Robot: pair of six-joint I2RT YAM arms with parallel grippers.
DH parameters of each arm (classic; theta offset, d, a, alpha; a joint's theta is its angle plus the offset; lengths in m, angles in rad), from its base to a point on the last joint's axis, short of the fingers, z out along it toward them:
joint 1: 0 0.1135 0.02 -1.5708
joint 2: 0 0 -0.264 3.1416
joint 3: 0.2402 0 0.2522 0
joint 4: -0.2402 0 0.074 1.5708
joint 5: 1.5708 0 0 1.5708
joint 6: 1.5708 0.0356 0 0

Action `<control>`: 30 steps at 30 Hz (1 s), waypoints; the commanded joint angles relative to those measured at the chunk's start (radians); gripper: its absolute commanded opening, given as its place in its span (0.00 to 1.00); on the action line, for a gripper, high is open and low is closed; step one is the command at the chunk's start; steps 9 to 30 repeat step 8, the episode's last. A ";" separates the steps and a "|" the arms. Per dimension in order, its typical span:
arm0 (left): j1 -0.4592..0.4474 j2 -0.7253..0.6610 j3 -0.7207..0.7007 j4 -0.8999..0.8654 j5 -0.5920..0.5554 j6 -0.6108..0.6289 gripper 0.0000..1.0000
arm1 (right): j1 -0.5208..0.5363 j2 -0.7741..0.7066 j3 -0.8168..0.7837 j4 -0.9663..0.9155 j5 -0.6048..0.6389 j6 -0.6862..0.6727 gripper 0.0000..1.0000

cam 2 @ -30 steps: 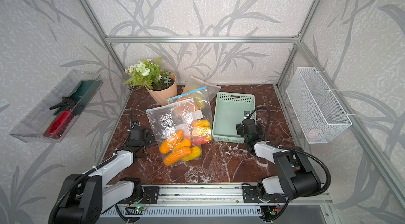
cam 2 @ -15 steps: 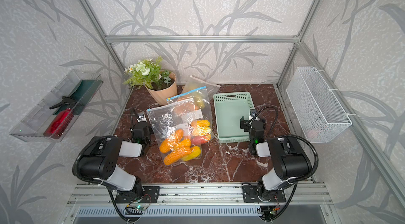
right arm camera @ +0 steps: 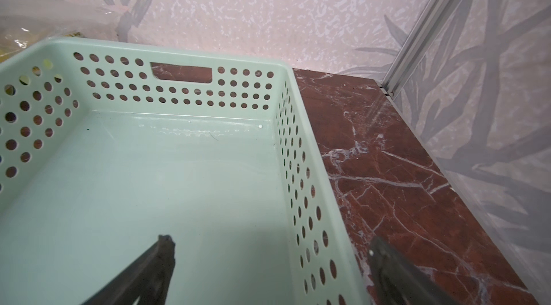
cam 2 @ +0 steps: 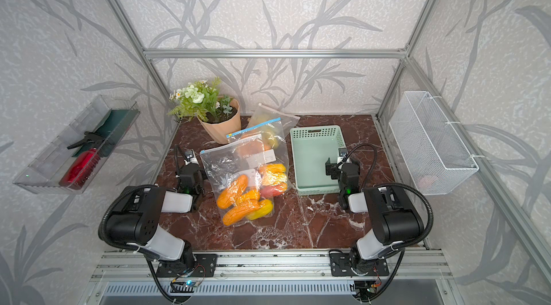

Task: Place the mango in a zip-top bag and seal the zipper
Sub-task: Reset both arms

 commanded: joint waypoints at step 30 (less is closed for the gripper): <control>0.006 0.001 0.014 0.029 0.002 0.005 0.99 | -0.005 0.008 0.019 -0.026 -0.079 -0.010 0.99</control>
